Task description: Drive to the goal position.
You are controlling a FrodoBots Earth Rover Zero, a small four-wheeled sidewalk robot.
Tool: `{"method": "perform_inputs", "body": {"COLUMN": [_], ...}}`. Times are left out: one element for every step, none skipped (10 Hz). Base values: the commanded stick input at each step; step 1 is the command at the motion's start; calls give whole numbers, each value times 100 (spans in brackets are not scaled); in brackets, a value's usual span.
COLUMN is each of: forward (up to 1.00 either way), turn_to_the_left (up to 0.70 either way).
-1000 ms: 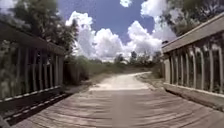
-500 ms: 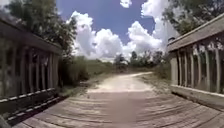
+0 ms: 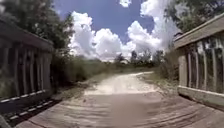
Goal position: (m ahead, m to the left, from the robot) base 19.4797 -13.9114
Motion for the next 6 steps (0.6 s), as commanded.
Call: {"method": "perform_inputs", "body": {"forward": [50, 50, 50, 50, 50, 50], "turn_to_the_left": [-17, -41, 0, 0, 0, 0]}}
